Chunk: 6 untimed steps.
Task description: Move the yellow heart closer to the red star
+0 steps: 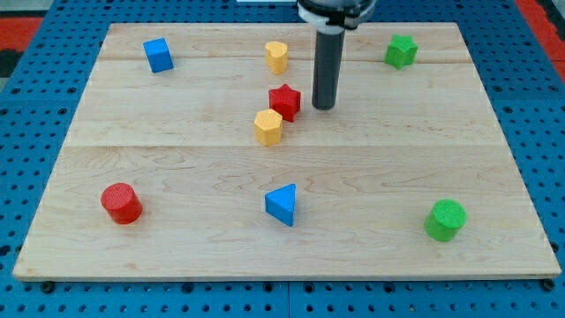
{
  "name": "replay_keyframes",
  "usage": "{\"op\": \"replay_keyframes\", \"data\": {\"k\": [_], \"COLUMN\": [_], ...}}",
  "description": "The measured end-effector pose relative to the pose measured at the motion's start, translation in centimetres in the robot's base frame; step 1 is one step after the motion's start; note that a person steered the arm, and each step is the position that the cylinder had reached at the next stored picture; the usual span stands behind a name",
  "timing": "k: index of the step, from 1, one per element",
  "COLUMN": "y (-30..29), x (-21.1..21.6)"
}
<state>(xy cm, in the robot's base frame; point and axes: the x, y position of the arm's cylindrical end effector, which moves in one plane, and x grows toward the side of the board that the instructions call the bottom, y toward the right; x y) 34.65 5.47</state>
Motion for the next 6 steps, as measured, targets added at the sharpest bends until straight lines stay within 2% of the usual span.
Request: {"op": "replay_keyframes", "data": {"k": [1,2,3,4,6], "y": [-0.8,-1.7,-6.2,-6.9,-5.8], "x": [-7.6,-9.4,-9.6,-9.3,-3.7]}}
